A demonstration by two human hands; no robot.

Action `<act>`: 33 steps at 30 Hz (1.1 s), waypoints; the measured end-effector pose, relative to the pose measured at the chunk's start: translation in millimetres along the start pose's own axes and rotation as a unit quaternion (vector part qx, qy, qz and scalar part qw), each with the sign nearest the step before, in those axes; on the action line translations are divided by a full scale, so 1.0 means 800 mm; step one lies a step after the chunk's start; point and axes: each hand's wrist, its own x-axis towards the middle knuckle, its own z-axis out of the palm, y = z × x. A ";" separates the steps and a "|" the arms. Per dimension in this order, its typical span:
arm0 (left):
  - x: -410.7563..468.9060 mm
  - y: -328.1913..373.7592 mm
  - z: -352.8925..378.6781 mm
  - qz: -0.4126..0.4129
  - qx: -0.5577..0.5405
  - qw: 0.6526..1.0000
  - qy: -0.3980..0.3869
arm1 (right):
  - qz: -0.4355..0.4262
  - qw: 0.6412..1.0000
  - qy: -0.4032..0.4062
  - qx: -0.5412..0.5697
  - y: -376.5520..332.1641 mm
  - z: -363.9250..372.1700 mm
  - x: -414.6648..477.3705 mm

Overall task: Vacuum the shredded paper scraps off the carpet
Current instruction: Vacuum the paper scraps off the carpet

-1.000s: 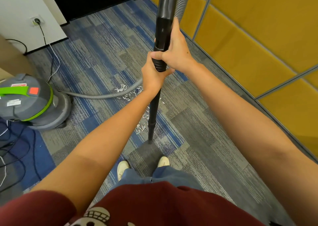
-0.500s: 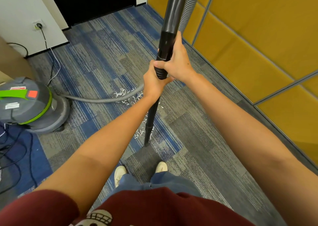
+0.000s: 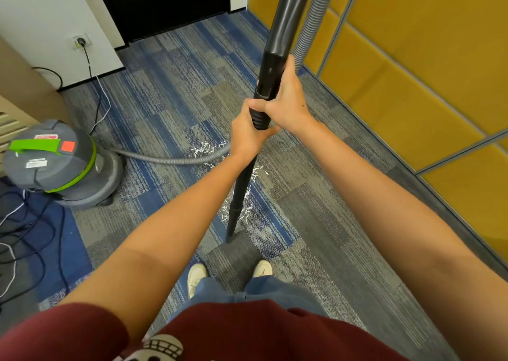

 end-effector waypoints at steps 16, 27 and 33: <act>0.021 -0.002 -0.012 0.002 0.003 0.999 -0.041 | 0.007 1.000 0.025 -0.001 -0.003 0.010 0.008; 0.031 0.015 -0.032 0.035 0.012 0.998 -0.052 | -0.009 0.998 0.060 -0.010 -0.029 0.008 0.000; 0.008 0.013 -0.059 0.012 0.027 0.996 -0.080 | 0.003 0.998 0.061 0.014 -0.043 0.015 -0.028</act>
